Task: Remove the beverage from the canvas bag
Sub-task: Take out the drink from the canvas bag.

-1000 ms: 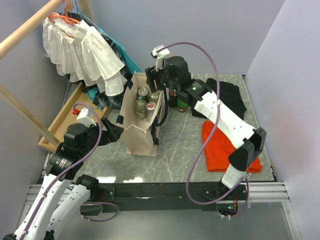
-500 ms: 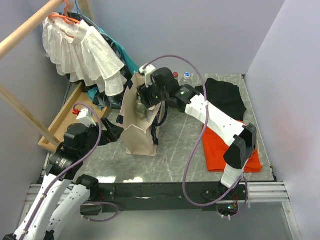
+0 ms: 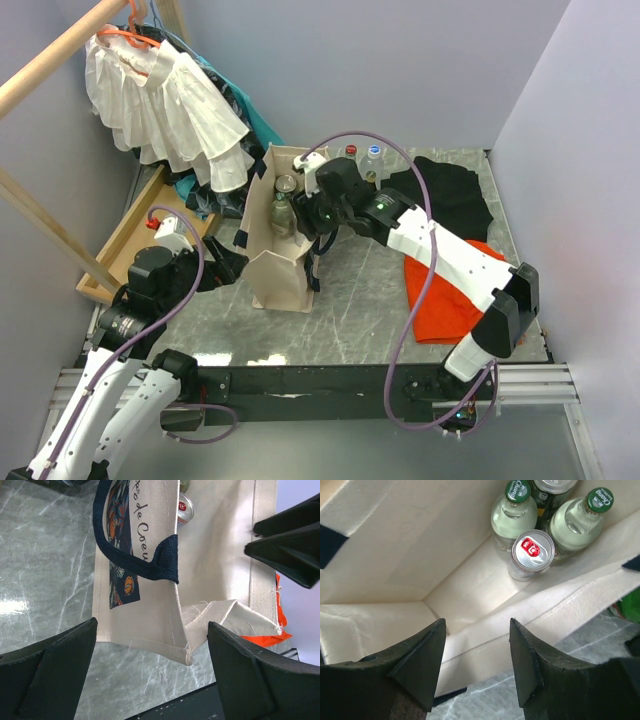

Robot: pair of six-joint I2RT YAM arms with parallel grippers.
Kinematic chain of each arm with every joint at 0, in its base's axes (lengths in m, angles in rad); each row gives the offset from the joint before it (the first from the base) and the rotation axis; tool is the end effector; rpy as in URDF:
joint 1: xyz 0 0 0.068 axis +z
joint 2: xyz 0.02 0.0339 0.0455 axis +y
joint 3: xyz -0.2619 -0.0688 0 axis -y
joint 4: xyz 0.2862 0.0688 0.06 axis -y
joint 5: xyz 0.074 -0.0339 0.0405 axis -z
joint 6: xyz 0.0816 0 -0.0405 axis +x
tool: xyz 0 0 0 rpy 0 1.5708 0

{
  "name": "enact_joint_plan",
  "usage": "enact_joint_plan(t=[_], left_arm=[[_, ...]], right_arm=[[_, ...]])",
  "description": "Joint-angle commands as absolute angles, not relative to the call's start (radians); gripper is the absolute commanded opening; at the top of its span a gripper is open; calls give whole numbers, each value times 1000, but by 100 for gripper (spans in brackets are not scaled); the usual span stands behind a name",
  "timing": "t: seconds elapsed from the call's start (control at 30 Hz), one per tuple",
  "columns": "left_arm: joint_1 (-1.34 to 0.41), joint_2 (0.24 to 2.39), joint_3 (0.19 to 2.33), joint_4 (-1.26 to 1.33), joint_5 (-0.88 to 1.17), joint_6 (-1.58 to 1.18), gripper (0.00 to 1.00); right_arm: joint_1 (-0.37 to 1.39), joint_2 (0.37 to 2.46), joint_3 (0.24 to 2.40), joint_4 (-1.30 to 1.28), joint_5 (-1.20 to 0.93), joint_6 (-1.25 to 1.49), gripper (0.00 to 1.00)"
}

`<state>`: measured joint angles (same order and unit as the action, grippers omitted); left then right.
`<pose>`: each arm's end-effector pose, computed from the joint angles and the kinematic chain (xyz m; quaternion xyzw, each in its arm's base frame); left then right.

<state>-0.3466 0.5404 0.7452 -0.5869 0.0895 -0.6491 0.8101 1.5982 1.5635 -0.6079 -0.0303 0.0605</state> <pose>0.1927 -0.0774 0.3073 -0.0999 0.8220 -0.2997 0.4738 0.3014 0.3203 0.3321 -0.3336 0.8296 0.2010 0.4001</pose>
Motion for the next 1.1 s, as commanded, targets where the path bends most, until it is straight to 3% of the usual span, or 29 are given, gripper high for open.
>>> enact_joint_plan(t=[0.0, 0.6, 0.87, 1.07], left_arm=[[-348, 546, 736, -578, 97, -635, 96], [-364, 558, 739, -583, 127, -627, 97], [-383, 598, 736, -577, 166, -617, 96], [-413, 601, 739, -580, 156, -618, 96]], right_arm=[[825, 1578, 1578, -627, -17, 89, 61], [894, 1591, 1577, -694, 71, 143, 59], [887, 1779, 1879, -663, 132, 92, 63], [841, 1950, 2100, -687, 63, 89, 64]])
